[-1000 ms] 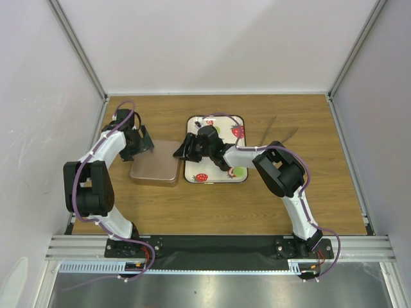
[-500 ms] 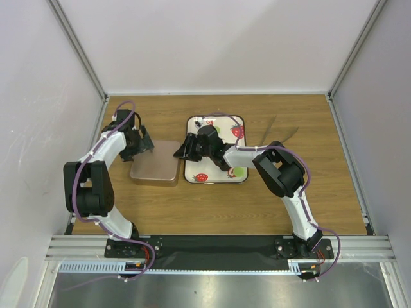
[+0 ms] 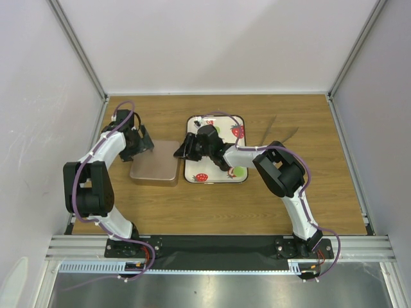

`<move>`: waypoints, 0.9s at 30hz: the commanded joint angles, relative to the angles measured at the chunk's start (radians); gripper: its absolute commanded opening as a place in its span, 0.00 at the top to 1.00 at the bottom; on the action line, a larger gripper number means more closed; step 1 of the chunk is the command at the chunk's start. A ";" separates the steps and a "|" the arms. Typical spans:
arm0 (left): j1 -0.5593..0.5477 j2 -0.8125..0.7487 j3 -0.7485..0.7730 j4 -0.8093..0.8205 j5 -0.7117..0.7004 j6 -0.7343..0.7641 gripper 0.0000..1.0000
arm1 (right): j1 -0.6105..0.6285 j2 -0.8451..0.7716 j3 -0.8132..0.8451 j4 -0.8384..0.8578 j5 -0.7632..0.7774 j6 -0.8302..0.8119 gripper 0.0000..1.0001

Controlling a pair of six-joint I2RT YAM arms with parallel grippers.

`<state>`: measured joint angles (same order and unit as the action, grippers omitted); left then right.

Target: Pack the cookies

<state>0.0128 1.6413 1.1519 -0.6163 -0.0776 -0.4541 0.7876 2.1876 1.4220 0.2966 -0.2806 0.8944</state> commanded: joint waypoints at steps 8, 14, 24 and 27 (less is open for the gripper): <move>-0.016 -0.029 0.124 -0.068 -0.016 -0.028 0.04 | -0.008 -0.034 0.072 -0.011 -0.075 -0.040 0.39; -0.016 -0.055 0.219 -0.097 -0.077 -0.005 0.03 | -0.033 -0.074 0.091 -0.036 -0.081 -0.052 0.34; -0.141 -0.211 0.259 -0.125 -0.077 0.031 0.03 | -0.097 -0.254 -0.006 -0.088 -0.046 -0.106 0.32; -0.209 -0.286 0.235 -0.123 -0.076 0.049 0.03 | -0.120 -0.369 -0.078 -0.106 0.003 -0.146 0.29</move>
<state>-0.1352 1.4570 1.3743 -0.7322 -0.1539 -0.4427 0.6861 1.9594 1.3842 0.2012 -0.3229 0.8085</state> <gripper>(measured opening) 0.965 0.702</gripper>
